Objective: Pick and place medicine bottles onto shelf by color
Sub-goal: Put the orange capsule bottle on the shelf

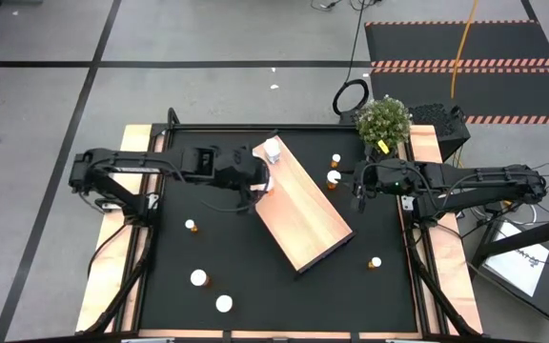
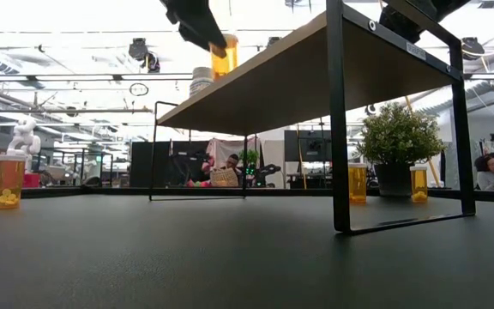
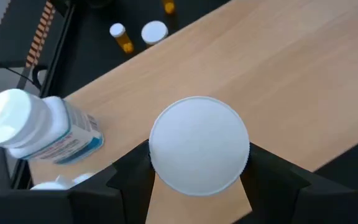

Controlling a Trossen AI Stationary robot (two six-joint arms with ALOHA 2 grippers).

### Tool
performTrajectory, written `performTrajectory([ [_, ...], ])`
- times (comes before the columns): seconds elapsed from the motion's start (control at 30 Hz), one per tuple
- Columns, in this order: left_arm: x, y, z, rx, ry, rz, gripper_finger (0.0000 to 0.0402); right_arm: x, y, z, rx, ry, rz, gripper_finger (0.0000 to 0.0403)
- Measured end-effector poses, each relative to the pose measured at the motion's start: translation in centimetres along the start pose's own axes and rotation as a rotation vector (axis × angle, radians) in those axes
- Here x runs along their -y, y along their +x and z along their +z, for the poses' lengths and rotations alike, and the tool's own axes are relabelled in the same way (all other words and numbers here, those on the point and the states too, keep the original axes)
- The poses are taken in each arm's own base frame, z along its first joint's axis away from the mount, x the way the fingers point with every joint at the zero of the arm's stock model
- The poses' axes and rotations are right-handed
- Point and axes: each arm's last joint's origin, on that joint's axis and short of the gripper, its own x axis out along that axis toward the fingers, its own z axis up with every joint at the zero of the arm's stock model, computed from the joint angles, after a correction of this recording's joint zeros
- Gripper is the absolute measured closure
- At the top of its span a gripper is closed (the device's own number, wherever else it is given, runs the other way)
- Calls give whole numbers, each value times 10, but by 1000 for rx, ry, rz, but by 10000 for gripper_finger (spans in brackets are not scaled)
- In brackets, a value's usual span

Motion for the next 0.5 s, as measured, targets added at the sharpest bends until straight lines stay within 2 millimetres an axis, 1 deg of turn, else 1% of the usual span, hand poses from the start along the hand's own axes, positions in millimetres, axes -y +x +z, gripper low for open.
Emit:
performTrajectory([
  [0.07,0,1,-2,-19,2,-1,188,0,0,-1,-5,-2,0,298],
  [0.17,1,9,0,-21,4,-1,188,0,0,-2,-18,-7,0,298],
  [0.23,2,13,-4,-54,14,-4,188,0,0,-2,-20,-7,0,298],
  [0.3,2,17,0,-33,11,-2,188,0,0,-2,-23,-8,0,298],
  [0.43,3,27,-3,-71,14,-12,188,0,0,-2,-23,-8,0,298],
  [0.5,3,27,-3,-70,11,-26,188,0,0,-2,-23,-8,0,298],
])
